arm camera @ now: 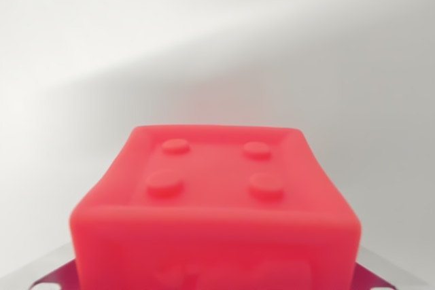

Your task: Destack cube

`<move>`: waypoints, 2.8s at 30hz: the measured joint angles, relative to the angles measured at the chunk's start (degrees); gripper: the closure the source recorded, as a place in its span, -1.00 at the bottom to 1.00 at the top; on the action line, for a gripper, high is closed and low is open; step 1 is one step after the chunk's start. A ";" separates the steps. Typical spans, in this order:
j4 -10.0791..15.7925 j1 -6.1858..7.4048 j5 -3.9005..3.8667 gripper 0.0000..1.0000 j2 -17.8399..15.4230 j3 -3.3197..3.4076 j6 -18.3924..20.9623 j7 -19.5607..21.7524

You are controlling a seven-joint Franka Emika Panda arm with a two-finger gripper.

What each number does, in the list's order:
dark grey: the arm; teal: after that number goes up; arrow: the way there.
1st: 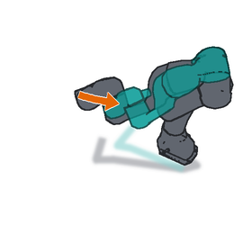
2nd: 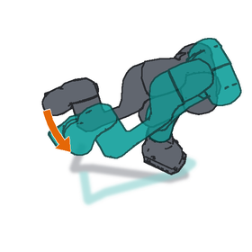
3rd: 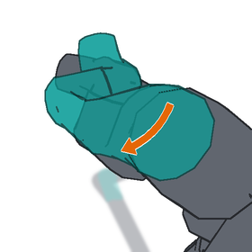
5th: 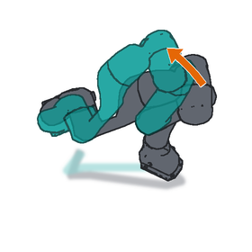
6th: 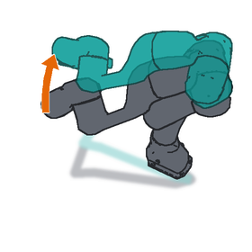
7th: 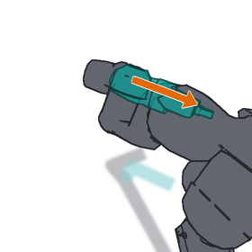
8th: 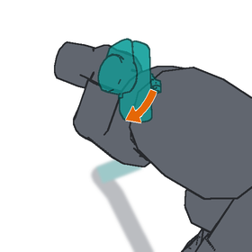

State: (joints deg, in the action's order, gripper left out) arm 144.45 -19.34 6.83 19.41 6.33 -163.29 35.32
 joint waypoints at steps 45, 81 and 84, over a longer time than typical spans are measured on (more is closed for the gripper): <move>-1.75 -2.25 0.73 -1.00 6.30 -2.46 -4.67 -0.66; -0.10 -0.53 -0.14 -1.00 -0.29 -0.47 0.07 0.05; 0.21 -0.11 -0.59 -1.00 -1.90 0.04 1.34 0.37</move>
State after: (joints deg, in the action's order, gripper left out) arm 144.66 -19.45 6.23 17.51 6.37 -161.96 35.69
